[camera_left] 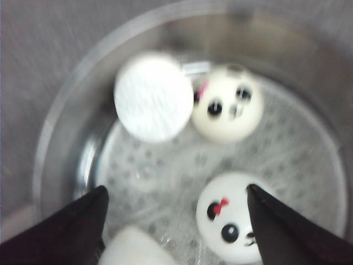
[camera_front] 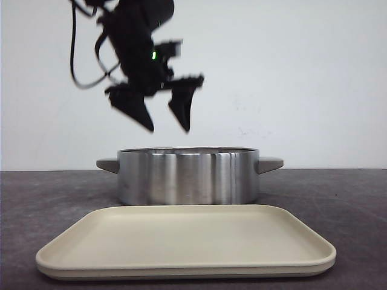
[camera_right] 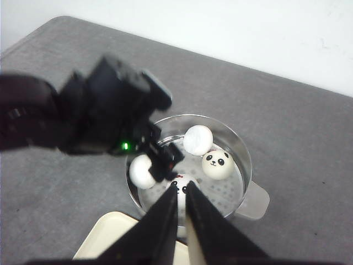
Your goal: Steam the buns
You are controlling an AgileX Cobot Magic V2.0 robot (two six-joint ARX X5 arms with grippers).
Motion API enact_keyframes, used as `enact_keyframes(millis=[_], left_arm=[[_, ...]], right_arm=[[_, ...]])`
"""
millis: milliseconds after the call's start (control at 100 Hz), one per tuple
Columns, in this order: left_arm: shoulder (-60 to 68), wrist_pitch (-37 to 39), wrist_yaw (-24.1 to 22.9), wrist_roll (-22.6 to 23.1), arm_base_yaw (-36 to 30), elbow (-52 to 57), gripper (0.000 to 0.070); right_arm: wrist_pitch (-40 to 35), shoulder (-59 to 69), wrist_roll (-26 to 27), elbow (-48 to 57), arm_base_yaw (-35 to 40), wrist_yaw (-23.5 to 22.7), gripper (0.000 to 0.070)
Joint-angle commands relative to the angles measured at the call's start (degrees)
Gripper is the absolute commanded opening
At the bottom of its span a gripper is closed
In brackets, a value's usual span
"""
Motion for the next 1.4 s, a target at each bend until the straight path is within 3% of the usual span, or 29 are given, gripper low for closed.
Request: enact_keyframes(millis=[0,60,210,340,480,540,640,710,910,1060,1150,1220,1390], left_arm=[[0.24,-3.06,0.07,-0.50,-0.24,4.46,0.0470],[-1.60,-2.97,0.02,-0.85,-0.24,5.53,0.0453],[-9.03,-1.99,-0.42,-4.42,-0.24,5.51,0.0306],[-16.24,-5.79,-0.57,-5.01,-0.26,5.49,0.0286],[-23.56,-10.69,-0.57,-4.76,-0.87,4.68,0.0101],[-26.80,-12.35,-0.55,-4.74,-1.03,3.91,0.0052],[-33.05,-14.25,-0.55,-4.72,-1.03,1.79,0.0048],[-37.90,-14.88,-0.55,-4.72,-1.03,-0.37,0.0009],[-52.94,-15.12,-0.59,-4.59,-1.03,-10.23,0.0010],[-64.30,-14.86,-2.82,-5.53,-1.03,-20.26,0.0010],[-70.23,-13.86,-6.88,-9.42,-1.01,-25.73,0.0010],[-73.94,-13.40,-8.55,-11.58,-1.01,-28.83,0.0009],[-77.61,-15.32,-9.16,-11.78,-1.01,-30.71,0.0010]], right_arm=[[0.52,0.59,-0.20,1.31,0.61,0.55,0.0017],[0.48,0.59,-1.18,1.31,0.61,1.92,0.0017],[-0.59,0.59,-2.71,1.29,0.61,5.01,0.0017],[-1.36,0.50,-2.73,0.52,0.50,7.17,0.0017],[-0.02,0.24,-2.73,-0.94,0.55,9.16,0.0017],[0.85,0.20,-2.73,-1.75,0.68,9.03,0.0017],[2.93,0.20,-2.73,-3.67,0.70,8.90,0.0017],[4.55,0.20,-2.73,-5.33,0.72,8.87,0.0017],[13.62,-0.31,-2.73,-13.31,1.68,8.04,0.0017],[28.35,-2.97,-3.26,-24.17,2.25,0.66,0.0017],[41.72,-5.64,-6.56,-32.48,3.50,-5.97,0.0017],[49.59,-7.08,-7.08,-37.42,4.35,-7.82,0.0017],[49.13,-7.67,-7.02,-39.60,4.90,-7.93,0.0017]])
